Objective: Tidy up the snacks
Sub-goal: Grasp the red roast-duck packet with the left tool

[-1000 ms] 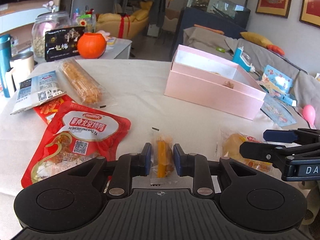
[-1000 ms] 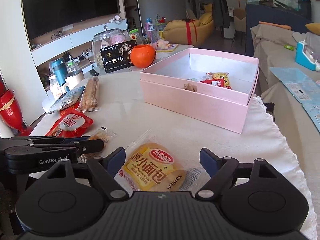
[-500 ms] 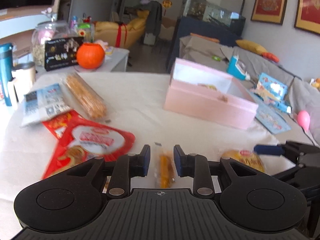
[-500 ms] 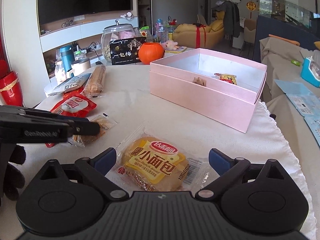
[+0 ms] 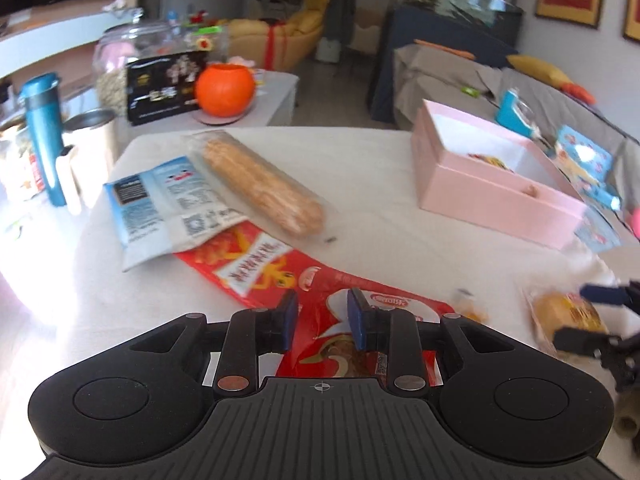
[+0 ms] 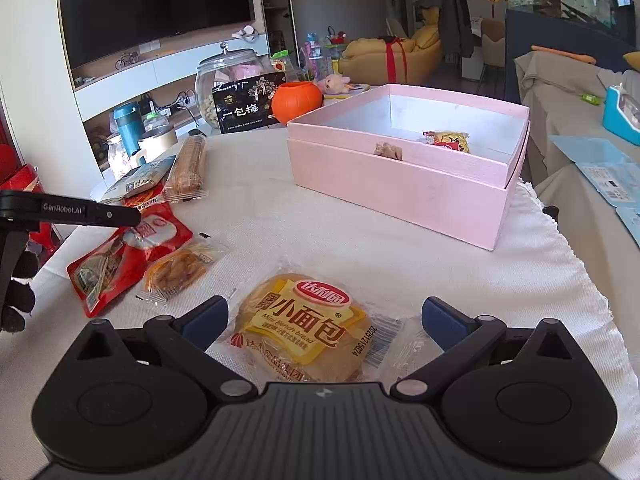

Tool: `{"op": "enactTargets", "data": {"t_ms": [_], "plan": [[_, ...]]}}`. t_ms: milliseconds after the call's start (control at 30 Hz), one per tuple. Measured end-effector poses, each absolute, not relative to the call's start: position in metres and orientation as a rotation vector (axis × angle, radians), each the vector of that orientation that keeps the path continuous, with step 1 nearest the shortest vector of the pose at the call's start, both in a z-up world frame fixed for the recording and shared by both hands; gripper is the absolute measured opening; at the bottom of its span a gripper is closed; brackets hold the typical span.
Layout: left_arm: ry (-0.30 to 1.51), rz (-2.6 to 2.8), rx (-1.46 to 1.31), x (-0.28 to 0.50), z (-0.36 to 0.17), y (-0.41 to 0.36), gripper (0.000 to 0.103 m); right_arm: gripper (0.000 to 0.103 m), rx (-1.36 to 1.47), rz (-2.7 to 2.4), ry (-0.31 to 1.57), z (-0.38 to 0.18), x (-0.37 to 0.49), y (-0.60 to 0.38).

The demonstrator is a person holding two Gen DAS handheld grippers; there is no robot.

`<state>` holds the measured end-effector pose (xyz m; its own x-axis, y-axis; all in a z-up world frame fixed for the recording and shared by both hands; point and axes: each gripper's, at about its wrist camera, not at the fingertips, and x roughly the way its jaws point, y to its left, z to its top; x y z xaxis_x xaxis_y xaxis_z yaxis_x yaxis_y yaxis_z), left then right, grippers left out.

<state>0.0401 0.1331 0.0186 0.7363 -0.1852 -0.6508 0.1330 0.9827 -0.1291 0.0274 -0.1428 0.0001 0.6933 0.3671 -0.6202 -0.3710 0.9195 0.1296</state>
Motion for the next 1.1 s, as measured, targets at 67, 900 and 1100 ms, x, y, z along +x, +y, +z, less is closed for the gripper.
{"op": "enactTargets", "data": {"t_ms": [67, 900, 1100], "plan": [[0.708, -0.182, -0.001, 0.034, 0.022, 0.12, 0.034, 0.103, -0.005, 0.411, 0.692, 0.0, 0.027, -0.143], [0.825, -0.337, 0.161, 0.037, 0.016, 0.089, 0.078, 0.103, 0.063, 0.419, 0.736, -0.004, 0.034, -0.15], [0.825, -0.262, 0.201, 0.042, 0.013, 0.095, 0.083, 0.103, 0.061, 0.418, 0.736, -0.004, 0.033, -0.15]]}}
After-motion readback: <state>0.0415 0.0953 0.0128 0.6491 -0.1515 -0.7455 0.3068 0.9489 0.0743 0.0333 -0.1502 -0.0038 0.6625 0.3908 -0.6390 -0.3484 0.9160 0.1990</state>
